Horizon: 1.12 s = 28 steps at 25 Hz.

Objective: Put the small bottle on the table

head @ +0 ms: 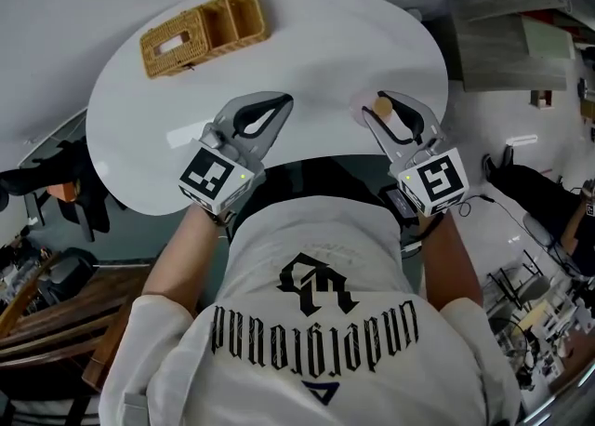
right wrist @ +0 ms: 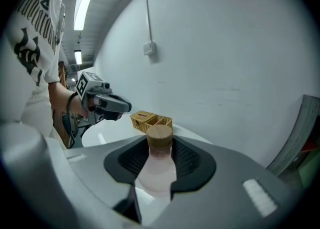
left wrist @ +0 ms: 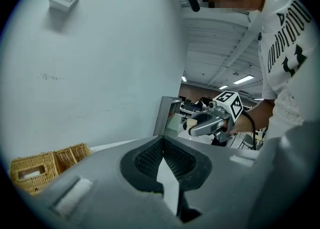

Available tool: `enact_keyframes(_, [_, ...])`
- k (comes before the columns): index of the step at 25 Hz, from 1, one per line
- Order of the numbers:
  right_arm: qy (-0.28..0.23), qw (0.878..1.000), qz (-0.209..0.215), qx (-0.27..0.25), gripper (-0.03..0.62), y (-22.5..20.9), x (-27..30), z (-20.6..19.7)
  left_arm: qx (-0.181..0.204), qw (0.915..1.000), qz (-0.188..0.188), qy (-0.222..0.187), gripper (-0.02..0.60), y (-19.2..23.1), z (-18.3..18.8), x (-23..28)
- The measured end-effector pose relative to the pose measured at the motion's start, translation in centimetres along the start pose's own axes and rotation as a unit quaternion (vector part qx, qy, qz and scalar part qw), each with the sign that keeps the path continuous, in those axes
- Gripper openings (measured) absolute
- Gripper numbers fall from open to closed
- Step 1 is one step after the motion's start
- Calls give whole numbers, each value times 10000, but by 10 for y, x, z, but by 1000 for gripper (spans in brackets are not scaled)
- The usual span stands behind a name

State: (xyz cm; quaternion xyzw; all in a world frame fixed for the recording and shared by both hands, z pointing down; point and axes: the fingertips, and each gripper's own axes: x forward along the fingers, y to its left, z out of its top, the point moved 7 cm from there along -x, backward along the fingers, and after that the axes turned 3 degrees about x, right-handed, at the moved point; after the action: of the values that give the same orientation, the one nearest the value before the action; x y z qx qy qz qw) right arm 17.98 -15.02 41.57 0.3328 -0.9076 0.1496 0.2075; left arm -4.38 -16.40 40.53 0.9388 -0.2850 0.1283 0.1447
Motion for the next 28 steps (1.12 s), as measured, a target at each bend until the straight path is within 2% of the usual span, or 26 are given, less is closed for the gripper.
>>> enact_keyframes(17, [830, 9961, 198, 226, 141, -42, 70, -82, -209, 9989, -81, 420, 8, 31, -54, 54])
enact_keyframes(28, [1171, 9930, 142, 1, 143, -55, 91, -115, -346, 9976, -99, 596, 8, 40, -74, 71])
